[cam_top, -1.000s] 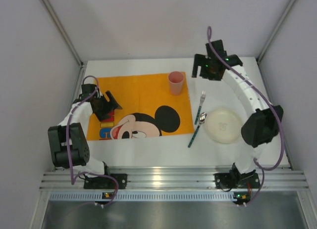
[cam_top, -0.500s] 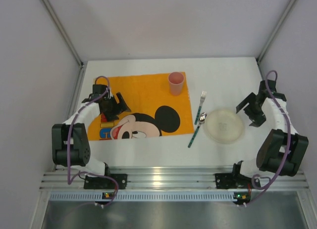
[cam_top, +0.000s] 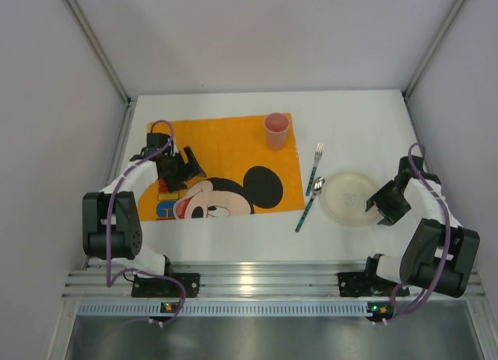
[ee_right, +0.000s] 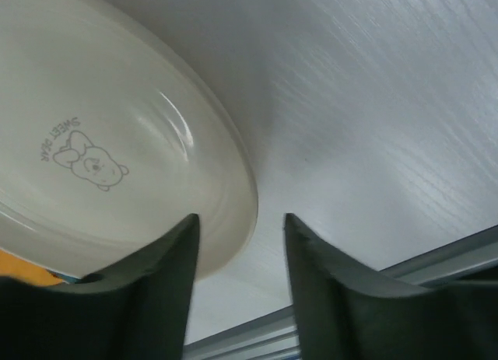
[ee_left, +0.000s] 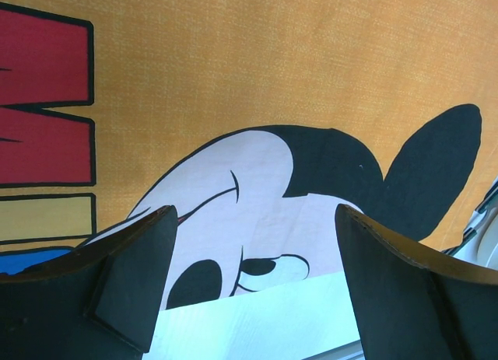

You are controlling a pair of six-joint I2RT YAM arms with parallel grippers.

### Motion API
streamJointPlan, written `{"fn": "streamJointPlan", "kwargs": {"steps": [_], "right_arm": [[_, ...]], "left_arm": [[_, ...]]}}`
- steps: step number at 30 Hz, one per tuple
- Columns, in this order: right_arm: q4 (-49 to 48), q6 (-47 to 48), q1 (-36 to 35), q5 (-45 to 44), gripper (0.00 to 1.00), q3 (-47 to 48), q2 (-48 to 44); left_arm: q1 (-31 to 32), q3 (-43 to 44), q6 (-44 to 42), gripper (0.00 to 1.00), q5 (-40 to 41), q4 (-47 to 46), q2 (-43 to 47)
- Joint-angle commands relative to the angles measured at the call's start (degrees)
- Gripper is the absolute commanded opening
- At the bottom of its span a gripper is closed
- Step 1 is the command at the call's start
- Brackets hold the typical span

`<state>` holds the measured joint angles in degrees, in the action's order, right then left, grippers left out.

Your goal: Set the dinner table for one person

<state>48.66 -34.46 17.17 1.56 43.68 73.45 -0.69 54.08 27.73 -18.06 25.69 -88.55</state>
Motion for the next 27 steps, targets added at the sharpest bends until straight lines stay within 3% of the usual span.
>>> {"fn": "streamJointPlan", "kwargs": {"steps": [1, 3, 4, 7, 13, 16, 20, 23, 27], "right_arm": [[-5.40, -0.79, 0.50, 0.81, 0.38, -2.36, -0.59], [-7.26, -0.35, 0.32, 0.63, 0.23, -4.21, -0.76], [-7.88, -0.17, 0.41, 0.11, 0.08, -4.57, -1.20], [-8.15, 1.14, 0.41, -1.30, 0.00, -4.22, -1.73], [-5.87, 1.68, 0.41, -4.20, 0.00, -0.71, -4.35], [-2.62, 1.23, 0.58, -8.40, 0.00, 5.43, -7.61], [2.65, 2.99, 0.15, -12.98, 0.00, 25.18, -5.61], [6.35, 2.91, -4.06, -14.04, 0.00, 41.09, -0.95], [7.68, 2.90, -19.67, -15.89, 0.00, 58.42, 5.46]], "left_arm": [[0.34, 1.46, -0.74, 0.87, 0.05, -0.99, 0.14], [0.42, 1.72, -0.74, 0.87, -0.30, -0.82, -0.30], [0.51, 2.07, -0.83, 0.87, -0.30, -0.65, -0.48], [0.51, 2.87, -0.92, 0.87, -0.30, -0.38, -0.66], [2.09, 3.75, -0.83, 0.87, -0.22, 0.06, -0.83], [2.18, 4.10, -0.74, 0.87, -0.04, 0.50, -0.13], [2.45, 4.36, -0.74, 0.87, 0.48, 0.94, 1.10], [2.62, 4.36, -0.31, 0.87, 1.62, 1.55, 1.98], [2.62, 5.50, 0.48, 0.88, 5.65, 3.66, 4.26]]}}
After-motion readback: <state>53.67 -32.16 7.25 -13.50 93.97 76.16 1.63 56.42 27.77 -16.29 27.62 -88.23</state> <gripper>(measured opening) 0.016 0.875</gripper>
